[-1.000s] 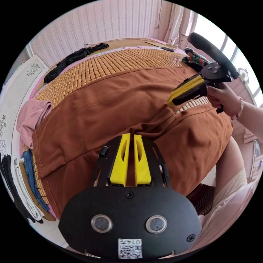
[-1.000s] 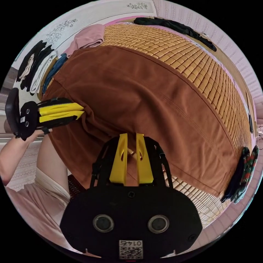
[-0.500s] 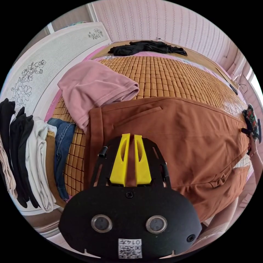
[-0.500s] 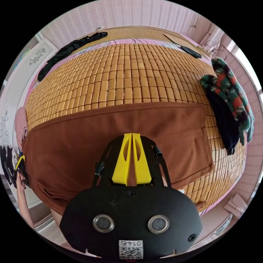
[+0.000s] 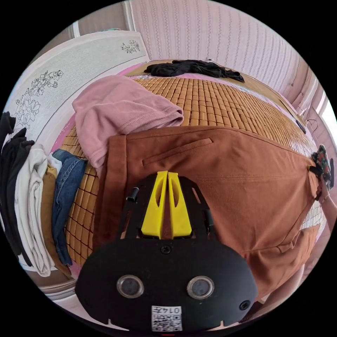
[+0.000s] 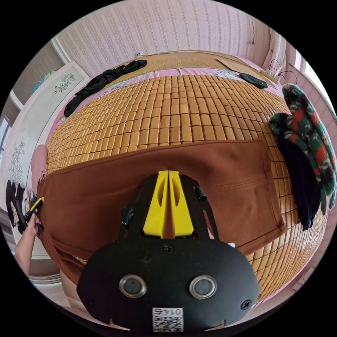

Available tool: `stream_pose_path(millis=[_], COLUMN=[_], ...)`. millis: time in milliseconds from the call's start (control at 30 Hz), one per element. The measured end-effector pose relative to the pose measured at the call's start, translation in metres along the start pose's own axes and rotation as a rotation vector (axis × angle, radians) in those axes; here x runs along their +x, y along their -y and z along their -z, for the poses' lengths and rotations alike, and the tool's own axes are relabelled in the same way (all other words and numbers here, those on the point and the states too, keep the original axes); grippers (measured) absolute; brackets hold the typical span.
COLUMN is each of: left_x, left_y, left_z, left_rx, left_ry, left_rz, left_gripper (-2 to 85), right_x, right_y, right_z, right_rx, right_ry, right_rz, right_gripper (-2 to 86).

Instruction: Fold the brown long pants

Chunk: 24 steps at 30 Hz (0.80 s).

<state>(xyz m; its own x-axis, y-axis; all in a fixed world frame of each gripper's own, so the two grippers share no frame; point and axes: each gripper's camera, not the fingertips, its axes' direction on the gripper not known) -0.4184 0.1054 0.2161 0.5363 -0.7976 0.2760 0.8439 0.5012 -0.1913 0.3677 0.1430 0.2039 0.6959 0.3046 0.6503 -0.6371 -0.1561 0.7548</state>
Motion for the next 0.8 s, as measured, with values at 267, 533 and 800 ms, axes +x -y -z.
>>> stream_pose_path(millis=[267,533,800], left_x=[-0.045,-0.139,-0.172], left_y=[-0.042,-0.239,-0.298], left_z=[0.037,0.089,0.06], left_rx=[0.082,0.072,0.018], left_ry=[-0.114,-0.191,-0.363], left_rz=[0.197,0.554,0.802], left_gripper=[-0.2,8.8,17.3], right_x=[0.095,0.218,0.249], right_y=[-0.103,-0.392,-0.462], right_z=[0.059,0.148,0.104], right_rx=[-0.037,-0.089,-0.02], right_ry=[-0.043,-0.03,0.349], right_rz=[-0.201,-0.799,-0.996], right_gripper=[-0.8,7.1,17.3])
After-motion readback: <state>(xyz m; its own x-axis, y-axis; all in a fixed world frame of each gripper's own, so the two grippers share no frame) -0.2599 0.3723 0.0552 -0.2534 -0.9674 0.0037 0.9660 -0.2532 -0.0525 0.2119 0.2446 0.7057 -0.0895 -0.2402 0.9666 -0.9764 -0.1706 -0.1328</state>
